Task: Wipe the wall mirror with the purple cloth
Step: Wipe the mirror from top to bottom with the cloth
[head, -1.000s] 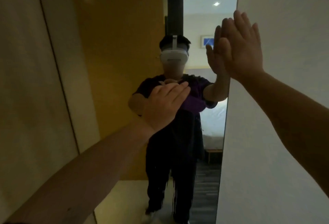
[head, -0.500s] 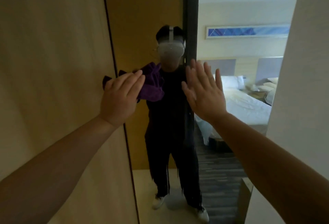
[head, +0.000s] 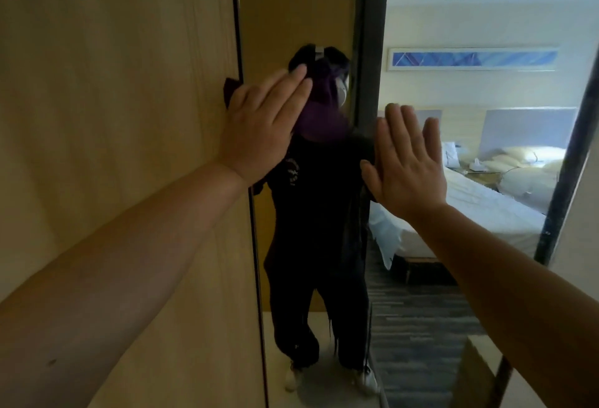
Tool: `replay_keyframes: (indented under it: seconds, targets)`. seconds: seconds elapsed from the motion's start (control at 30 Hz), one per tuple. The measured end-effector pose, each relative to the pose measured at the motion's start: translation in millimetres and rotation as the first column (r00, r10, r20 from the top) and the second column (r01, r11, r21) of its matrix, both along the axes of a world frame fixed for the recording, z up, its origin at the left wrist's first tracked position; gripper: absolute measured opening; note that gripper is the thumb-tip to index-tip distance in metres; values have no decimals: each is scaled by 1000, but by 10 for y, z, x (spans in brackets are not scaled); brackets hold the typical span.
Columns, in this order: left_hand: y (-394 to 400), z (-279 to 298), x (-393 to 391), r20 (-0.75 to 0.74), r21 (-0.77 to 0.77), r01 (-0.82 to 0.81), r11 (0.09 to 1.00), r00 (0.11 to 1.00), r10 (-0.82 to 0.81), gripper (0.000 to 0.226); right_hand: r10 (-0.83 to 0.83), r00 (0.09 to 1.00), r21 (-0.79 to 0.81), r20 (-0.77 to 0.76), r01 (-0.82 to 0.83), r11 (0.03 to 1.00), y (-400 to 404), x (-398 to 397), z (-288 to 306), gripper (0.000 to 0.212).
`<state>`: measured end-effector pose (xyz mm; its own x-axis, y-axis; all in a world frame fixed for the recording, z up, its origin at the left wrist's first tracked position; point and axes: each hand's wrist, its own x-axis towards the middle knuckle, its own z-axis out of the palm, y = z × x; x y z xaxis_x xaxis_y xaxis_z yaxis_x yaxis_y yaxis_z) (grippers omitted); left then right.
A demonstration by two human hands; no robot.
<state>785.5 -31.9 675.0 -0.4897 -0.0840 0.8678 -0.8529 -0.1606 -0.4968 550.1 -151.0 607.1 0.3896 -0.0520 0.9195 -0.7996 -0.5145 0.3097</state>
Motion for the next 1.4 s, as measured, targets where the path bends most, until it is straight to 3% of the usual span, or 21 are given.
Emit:
replay_keyframes:
  seconds: [0.13,0.27,0.37,0.57,0.77,0.87,0.93,1.0,1.07,1.13,1.2,1.3,1.4]
  targets:
    - [-184,293,-146,-3,58,-107,993,994,108,57,42,999,-42,32,-41,998,2,-1,6,67]
    - [-183,-34,-146,-4,101,-140,985,990,141,63,51,998,-45,31,-50,998,-21,-4,-6,67]
    - [-132,-593,-110,23,142,-90,986,996,88,59,61,998,-48,21,-59,997,-33,-17,-23,67]
    - [-45,-2410,-35,101,297,-136,945,989,111,70,0,1000,34,-12,0,999,22,-18,-28,68]
    - [-19,-3089,-80,69,288,-118,950,992,102,52,15,999,27,29,-15,1000,67,-40,-5,66]
    - [80,-2935,-134,28,343,-67,937,998,61,40,45,999,45,-7,-44,998,101,-66,13,65]
    - [121,-2525,-250,-20,309,7,951,1000,-1,38,114,993,48,-14,-113,992,96,-188,33,62]
    - [93,-1877,-383,-105,165,63,984,993,-46,43,118,993,53,8,-118,992,59,-423,60,62]
    - [-11,-1109,-523,-176,64,64,996,983,-52,64,81,995,93,57,-86,992,9,-701,106,64]
    - [-148,-408,-698,-184,29,20,999,983,-14,72,59,991,154,120,-78,985,-75,-955,147,66]
    - [-316,66,-913,-171,38,-34,999,984,40,66,52,985,168,162,-80,983,-178,-1134,156,67]
    - [-526,254,-1173,-150,164,-115,980,979,140,63,60,987,88,151,-74,993,-346,-1235,99,64]
    - [-558,-71,-1226,-129,210,-130,969,979,159,66,71,986,15,153,-74,997,-488,-1217,66,60]
